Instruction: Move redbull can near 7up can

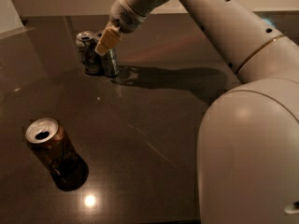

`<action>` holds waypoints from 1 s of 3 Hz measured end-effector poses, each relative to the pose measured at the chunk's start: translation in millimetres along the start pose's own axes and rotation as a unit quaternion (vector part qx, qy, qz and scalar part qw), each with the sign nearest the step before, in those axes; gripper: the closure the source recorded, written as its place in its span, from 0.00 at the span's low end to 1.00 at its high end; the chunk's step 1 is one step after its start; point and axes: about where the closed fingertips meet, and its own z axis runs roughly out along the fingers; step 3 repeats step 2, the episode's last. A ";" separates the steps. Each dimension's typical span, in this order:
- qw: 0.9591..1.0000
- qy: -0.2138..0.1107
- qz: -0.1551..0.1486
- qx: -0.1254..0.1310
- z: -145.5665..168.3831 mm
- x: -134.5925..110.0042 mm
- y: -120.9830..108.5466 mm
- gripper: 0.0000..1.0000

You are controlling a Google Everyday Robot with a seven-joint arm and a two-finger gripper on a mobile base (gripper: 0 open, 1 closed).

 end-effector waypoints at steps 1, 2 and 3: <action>1.000 0.001 0.000 -0.002 3.3 -0.2 0.6 0.00; 1.000 0.001 0.000 -0.003 3.4 -0.2 0.6 0.00; 1.000 0.001 0.000 -0.003 3.4 -0.2 0.6 0.00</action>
Offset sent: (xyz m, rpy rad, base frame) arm -0.0002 0.0023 -0.0023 -0.0008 0.0033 0.0035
